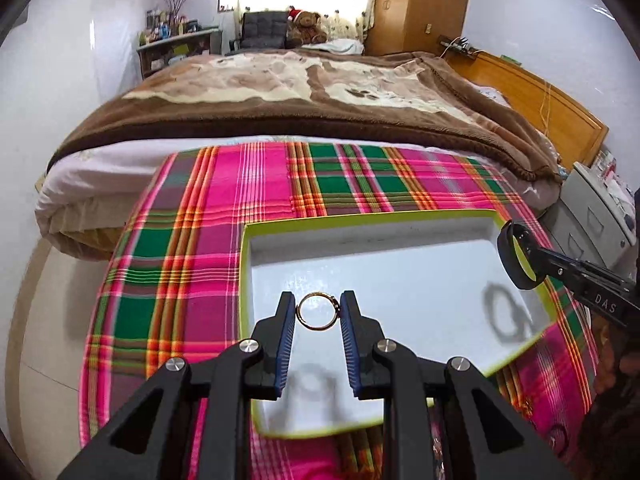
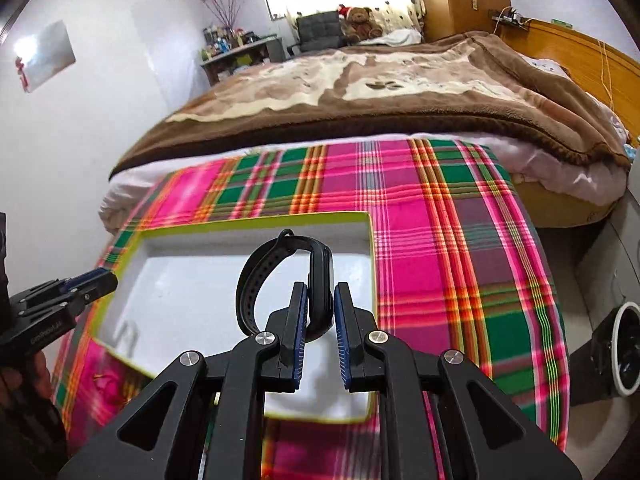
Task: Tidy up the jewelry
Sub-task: 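Lower the black bracelet and gold ring into the tray and open both grippers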
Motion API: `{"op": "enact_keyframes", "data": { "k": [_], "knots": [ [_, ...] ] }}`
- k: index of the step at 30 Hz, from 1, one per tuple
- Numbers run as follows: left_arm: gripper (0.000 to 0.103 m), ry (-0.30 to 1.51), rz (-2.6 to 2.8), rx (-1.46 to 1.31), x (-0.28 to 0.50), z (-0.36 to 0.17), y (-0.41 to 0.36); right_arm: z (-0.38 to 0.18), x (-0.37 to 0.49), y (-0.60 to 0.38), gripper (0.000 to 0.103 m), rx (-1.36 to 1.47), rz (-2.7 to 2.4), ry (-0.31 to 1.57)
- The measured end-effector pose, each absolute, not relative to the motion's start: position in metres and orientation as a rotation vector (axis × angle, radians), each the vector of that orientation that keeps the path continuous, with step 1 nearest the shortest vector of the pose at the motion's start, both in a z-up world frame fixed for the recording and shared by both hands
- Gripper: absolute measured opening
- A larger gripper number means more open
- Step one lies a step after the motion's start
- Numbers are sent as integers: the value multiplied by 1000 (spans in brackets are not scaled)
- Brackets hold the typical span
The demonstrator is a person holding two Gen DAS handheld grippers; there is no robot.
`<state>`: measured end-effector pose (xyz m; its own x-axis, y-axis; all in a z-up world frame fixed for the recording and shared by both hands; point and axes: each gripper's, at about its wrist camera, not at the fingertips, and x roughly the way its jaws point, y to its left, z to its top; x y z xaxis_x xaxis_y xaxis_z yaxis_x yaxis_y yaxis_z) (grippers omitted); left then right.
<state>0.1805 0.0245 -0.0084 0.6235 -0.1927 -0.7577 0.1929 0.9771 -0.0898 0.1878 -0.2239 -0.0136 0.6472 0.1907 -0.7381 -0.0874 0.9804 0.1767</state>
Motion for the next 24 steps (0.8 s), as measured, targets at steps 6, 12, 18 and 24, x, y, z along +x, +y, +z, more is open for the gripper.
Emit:
{"op": "enact_keyframes", "data": {
  "k": [6, 12, 18, 24],
  "knots": [
    [24, 906, -225, 17, 201, -23, 16, -20, 204, -218, 14, 54, 129, 866],
    [24, 936, -229, 30, 212, -34, 13, -28, 216, -212, 14, 5, 116, 894],
    [24, 956, -218, 32, 216, -42, 13, -35, 223, -204, 14, -40, 105, 920],
    [24, 960, -209, 37, 220, -45, 11, -40, 228, -203, 14, -62, 88, 930]
  ]
}}
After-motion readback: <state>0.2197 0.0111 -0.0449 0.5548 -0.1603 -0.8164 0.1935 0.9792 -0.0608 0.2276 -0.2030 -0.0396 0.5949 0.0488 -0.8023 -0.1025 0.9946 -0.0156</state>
